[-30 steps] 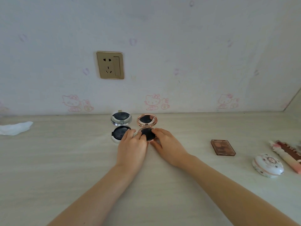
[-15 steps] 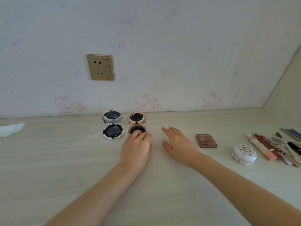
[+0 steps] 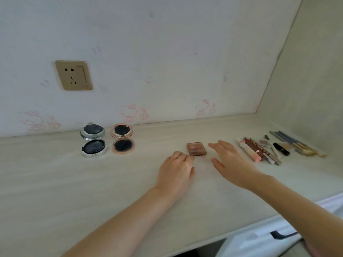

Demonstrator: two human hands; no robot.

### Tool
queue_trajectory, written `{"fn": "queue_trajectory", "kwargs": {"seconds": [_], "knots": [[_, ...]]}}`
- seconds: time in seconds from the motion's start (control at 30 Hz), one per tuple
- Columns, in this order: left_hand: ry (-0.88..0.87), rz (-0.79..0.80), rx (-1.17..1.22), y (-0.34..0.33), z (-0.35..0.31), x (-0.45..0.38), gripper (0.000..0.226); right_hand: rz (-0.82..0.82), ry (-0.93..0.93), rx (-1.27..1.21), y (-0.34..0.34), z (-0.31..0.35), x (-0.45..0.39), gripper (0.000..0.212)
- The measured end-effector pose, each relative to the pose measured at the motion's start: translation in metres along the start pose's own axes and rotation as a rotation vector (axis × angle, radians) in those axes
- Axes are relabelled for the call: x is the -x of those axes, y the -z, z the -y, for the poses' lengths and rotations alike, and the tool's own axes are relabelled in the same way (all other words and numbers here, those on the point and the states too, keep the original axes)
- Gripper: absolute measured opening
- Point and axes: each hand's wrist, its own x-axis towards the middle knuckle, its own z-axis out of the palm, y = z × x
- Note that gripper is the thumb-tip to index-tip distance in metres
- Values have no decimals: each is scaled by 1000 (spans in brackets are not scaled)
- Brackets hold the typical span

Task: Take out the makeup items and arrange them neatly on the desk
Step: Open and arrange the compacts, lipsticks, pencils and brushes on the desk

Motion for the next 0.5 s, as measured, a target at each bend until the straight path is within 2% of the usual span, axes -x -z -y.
{"fn": "queue_trajectory", "kwargs": {"seconds": [0.2,0.4,0.5], "knots": [[-90,61,103,-20,-38,-24,48,43,-130,-58,9,-40,19,44],[-10,116,192,-38,-59,-48,45,118,-183,-105,7,-53,18,50],[32,158,191,-46,-64,-58,51,139,-207,-107,7,-57,15,56]]}}
